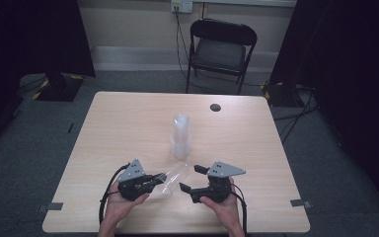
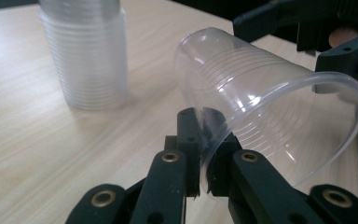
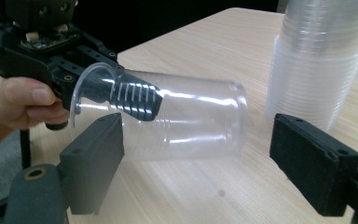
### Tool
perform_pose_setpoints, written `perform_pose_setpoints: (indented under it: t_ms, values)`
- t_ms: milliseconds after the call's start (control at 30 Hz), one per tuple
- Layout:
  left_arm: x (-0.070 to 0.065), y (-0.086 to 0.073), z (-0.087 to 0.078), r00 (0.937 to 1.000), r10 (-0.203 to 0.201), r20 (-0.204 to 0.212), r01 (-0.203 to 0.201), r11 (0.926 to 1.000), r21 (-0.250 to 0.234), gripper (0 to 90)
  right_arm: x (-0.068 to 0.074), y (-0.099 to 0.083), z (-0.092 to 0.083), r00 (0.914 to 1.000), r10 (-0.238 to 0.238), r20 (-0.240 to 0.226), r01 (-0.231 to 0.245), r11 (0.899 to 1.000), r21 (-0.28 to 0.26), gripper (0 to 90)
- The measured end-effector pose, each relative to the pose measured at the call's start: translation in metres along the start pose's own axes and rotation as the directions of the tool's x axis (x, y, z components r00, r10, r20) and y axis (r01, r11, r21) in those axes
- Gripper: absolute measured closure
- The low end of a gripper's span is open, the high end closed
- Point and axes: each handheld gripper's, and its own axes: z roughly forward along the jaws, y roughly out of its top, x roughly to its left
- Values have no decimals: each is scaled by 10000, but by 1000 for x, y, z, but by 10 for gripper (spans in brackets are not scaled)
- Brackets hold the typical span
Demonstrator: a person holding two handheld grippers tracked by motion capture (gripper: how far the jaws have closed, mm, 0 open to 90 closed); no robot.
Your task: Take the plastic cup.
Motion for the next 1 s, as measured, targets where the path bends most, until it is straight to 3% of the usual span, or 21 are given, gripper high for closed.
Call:
perform_pose_setpoints:
  t_ms: [100, 267, 467, 600, 700, 900, 1000]
  values:
    - [1, 0, 3, 10000, -26, 61, 25, 9997, 226, 866, 3, 0, 2, 9994, -334, -91, 335, 9994, 88, 167]
    - [4, 0, 8, 9995, -93, 308, 69, 9971, 762, 864, 2, 2, 5, 9988, -477, -83, 479, 9985, 264, 141]
    - [3, 7, 13, 9989, 64, 454, -114, 9937, 1115, 864, 4, 6, 7, 9910, -1264, -446, 1286, 9904, 502, 141]
    - [4, 12, 14, 9986, 46, 536, -106, 9937, 1119, 863, 6, 7, 10, 9801, -1869, -675, 1924, 9775, 867, 134]
    - [4, 14, 12, 9993, 176, 323, -204, 9957, 903, 864, 9, 8, 11, 9736, -2231, -478, 2268, 9691, 967, 124]
    - [8, 19, 13, 9992, -228, 315, 197, 9952, 956, 864, 11, 5, 15, 9602, -2720, -635, 2778, 9536, 1163, 110]
    - [10, 22, 13, 9970, -540, 552, 497, 9958, 775, 868, 15, 3, 20, 9473, -3171, -451, 3202, 9350, 1526, 107]
